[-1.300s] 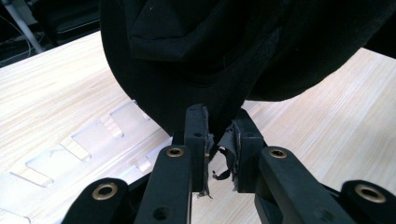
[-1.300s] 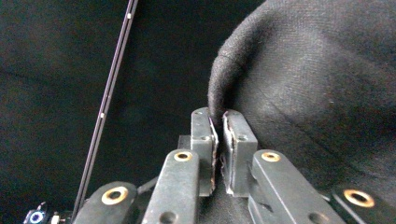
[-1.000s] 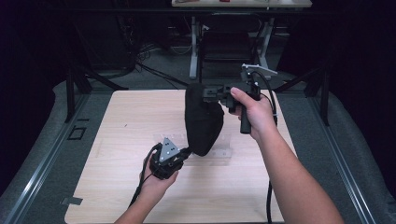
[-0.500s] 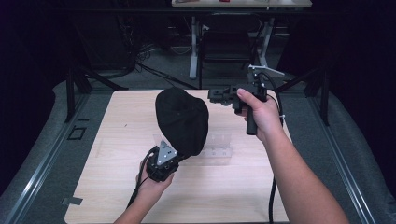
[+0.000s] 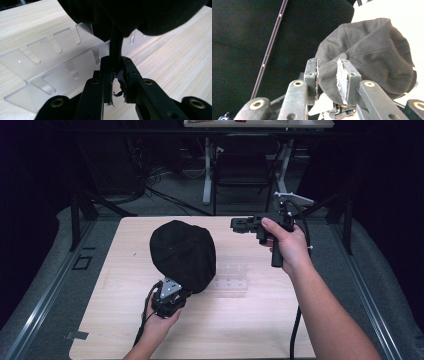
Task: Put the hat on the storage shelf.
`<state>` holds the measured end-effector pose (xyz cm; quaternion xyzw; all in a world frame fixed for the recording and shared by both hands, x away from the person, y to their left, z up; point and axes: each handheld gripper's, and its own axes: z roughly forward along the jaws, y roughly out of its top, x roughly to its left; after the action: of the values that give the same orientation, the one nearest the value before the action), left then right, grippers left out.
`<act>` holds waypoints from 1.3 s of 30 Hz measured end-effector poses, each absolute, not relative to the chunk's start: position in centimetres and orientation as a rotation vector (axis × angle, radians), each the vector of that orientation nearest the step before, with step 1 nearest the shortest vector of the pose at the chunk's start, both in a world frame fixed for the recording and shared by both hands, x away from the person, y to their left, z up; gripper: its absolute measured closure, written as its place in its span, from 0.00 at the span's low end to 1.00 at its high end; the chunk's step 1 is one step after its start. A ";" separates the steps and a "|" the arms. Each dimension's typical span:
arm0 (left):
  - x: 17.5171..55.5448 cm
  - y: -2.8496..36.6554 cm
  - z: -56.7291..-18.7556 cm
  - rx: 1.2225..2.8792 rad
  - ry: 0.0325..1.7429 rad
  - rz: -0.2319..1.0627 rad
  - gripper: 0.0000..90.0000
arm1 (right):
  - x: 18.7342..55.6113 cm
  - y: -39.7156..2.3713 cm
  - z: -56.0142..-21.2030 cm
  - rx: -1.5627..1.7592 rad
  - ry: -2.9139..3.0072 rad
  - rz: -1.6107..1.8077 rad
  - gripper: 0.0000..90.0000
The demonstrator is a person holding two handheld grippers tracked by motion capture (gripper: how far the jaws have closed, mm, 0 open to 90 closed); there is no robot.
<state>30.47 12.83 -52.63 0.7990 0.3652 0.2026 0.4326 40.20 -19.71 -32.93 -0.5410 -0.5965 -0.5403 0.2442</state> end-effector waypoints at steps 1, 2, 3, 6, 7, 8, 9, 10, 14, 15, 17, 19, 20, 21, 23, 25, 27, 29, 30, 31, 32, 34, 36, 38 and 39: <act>30.5 12.8 -52.6 1.991 0.910 0.505 0.87 | 40.2 -19.7 -32.9 -1.477 -1.629 -1.475 0.78; 30.4 13.0 -52.7 1.993 0.910 0.503 0.85 | 40.0 -20.0 -33.0 -1.489 -1.655 -1.467 0.77; 30.3 13.1 -52.7 1.992 0.917 0.499 0.85 | 40.0 -20.0 -33.0 -1.489 -1.655 -1.467 0.77; 30.2 13.5 -52.7 1.977 0.928 0.505 0.78 | 39.8 -20.3 -32.9 -1.514 -1.683 -1.472 0.77; 30.1 13.6 -52.7 1.966 0.936 0.497 0.76 | 39.7 -20.4 -32.9 -1.520 -1.685 -1.475 0.76; 30.0 14.0 -52.6 1.948 0.950 0.477 0.70 | 39.6 -20.6 -32.8 -1.526 -1.699 -1.478 0.76; 30.0 14.0 -52.6 1.948 0.950 0.477 0.68 | 39.5 -20.7 -32.8 -1.527 -1.712 -1.477 0.76; 29.9 14.2 -52.5 1.947 0.948 0.474 0.68 | 39.5 -20.7 -32.8 -1.527 -1.712 -1.477 0.76; 29.4 15.3 -52.2 1.929 0.964 0.444 0.61 | 38.6 -20.9 -32.7 -1.554 -1.771 -1.470 0.76; 29.4 15.3 -52.2 1.929 0.964 0.444 0.61 | 38.6 -20.9 -32.7 -1.554 -1.771 -1.470 0.76; 29.2 15.9 -52.2 1.922 0.971 0.440 0.59 | 38.3 -21.2 -32.8 -1.565 -1.778 -1.476 0.76; 28.7 17.0 -52.1 1.916 0.991 0.427 0.57 | 37.7 -21.8 -33.0 -1.582 -1.802 -1.476 0.76; 28.5 17.4 -52.1 1.908 1.003 0.422 0.57 | 37.5 -22.0 -33.1 -1.591 -1.813 -1.481 0.75; 28.5 17.4 -52.1 1.908 1.003 0.422 0.56 | 37.5 -22.0 -33.1 -1.591 -1.813 -1.481 0.75; 28.3 18.1 -52.2 1.898 1.024 0.415 0.55 | 36.9 -22.6 -33.5 -1.625 -1.841 -1.478 0.75; 28.1 18.8 -52.3 1.890 1.042 0.414 0.54 | 36.4 -23.0 -33.8 -1.639 -1.843 -1.485 0.75; 27.9 19.5 -52.5 1.872 1.057 0.424 0.54 | 36.2 -23.1 -34.0 -1.638 -1.850 -1.483 0.75; 27.8 20.2 -52.9 1.822 1.074 0.427 0.54 | 35.3 -23.3 -34.4 -1.651 -1.892 -1.488 0.74; 27.8 20.4 -53.0 1.813 1.081 0.428 0.54 | 35.0 -23.3 -34.5 -1.652 -1.914 -1.486 0.74; 27.8 20.4 -53.0 1.813 1.081 0.428 0.54 | 35.0 -23.3 -34.5 -1.652 -1.914 -1.486 0.74; 27.8 20.6 -53.2 1.805 1.094 0.427 0.54 | 34.6 -23.2 -34.7 -1.658 -1.928 -1.489 0.73; 27.9 21.0 -53.5 1.812 1.103 0.429 0.54 | 33.8 -23.3 -35.4 -1.671 -1.960 -1.484 0.73; 27.9 21.4 -53.8 1.799 1.119 0.432 0.54 | 33.4 -23.4 -36.1 -1.679 -1.975 -1.480 0.72; 27.9 21.5 -54.0 1.791 1.126 0.435 0.53 | 33.0 -23.6 -36.8 -1.694 -1.981 -1.480 0.72; 27.9 21.6 -54.3 1.796 1.131 0.434 0.53 | 32.9 -23.7 -37.0 -1.689 -1.990 -1.479 0.72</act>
<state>27.90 21.61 -54.27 0.7324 0.4613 0.1769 0.4684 32.88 -23.73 -36.99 -0.5616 -0.6617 -0.4918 0.0705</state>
